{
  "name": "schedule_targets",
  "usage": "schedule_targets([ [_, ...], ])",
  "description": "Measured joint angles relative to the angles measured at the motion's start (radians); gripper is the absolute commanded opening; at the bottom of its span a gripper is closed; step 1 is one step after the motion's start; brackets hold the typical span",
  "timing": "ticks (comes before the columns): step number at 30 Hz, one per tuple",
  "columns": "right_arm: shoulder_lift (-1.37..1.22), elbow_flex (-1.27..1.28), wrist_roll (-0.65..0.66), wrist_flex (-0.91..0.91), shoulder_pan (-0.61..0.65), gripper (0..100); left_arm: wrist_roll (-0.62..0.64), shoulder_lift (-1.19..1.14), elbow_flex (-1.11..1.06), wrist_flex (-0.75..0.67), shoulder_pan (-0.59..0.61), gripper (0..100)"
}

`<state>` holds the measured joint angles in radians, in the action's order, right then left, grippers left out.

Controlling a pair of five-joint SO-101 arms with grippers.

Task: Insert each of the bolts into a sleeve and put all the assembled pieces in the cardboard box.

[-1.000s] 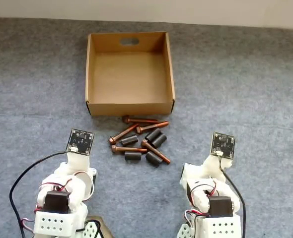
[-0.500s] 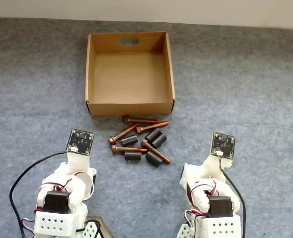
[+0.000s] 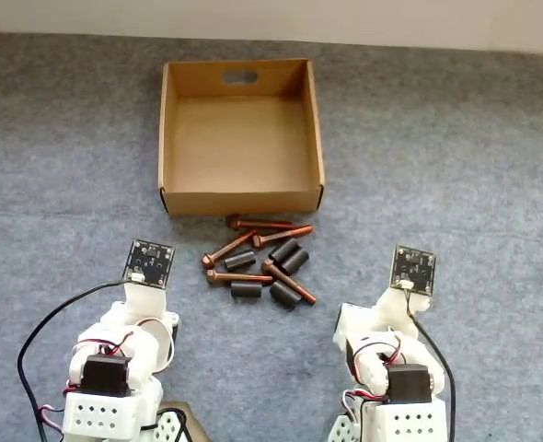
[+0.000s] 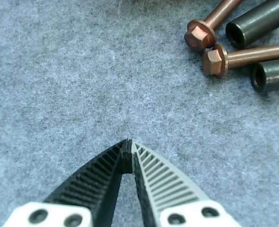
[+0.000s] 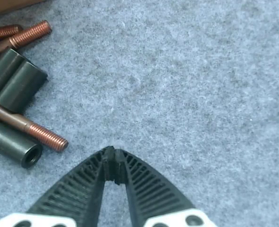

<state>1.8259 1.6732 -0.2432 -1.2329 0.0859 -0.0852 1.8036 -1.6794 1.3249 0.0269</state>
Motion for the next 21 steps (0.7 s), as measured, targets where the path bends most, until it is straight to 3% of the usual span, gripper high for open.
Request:
schedule_targets([
  [15,0.000,0.000,0.000,0.006,0.094,0.9,0.000,0.000,0.000,0.000,0.000,1],
  [21,0.000,0.000,0.000,0.244,0.121,0.9,0.000,0.000,0.000,0.000,0.000,1],
])
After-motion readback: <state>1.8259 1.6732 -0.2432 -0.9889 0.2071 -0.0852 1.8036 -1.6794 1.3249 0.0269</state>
